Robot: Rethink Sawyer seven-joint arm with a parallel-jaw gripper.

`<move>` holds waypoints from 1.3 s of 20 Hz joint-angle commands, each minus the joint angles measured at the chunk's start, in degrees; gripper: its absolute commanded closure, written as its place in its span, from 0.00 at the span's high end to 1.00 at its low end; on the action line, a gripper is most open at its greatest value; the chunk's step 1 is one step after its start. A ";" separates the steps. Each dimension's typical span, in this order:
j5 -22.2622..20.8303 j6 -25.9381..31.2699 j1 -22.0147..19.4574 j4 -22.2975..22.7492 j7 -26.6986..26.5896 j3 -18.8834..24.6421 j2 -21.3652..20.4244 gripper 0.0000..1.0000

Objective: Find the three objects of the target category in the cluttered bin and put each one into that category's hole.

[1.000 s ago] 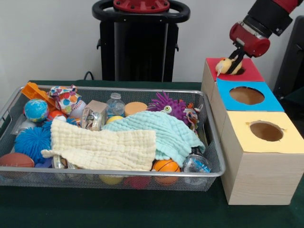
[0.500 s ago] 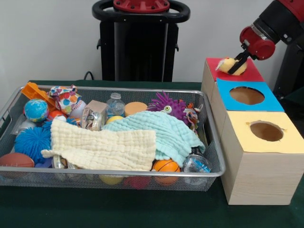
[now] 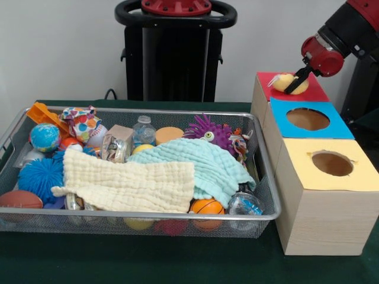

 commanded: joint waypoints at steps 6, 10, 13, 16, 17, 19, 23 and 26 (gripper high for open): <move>1.15 2.99 -0.59 -9.26 16.91 6.24 5.80 0.00; 1.74 2.42 -0.51 -8.30 15.94 7.34 4.95 1.00; 1.72 1.58 -0.54 -7.97 14.71 7.97 4.44 1.00; 2.49 -2.24 -0.84 -7.14 12.39 9.60 3.71 1.00; 2.72 -2.73 -0.88 -6.91 12.18 10.06 3.56 1.00; 3.04 -4.09 -1.11 -6.27 11.22 10.98 3.10 1.00; 3.46 -5.66 -1.42 -5.54 9.83 12.48 2.40 1.00; 3.64 -7.32 -1.56 -3.57 8.05 13.85 0.78 1.00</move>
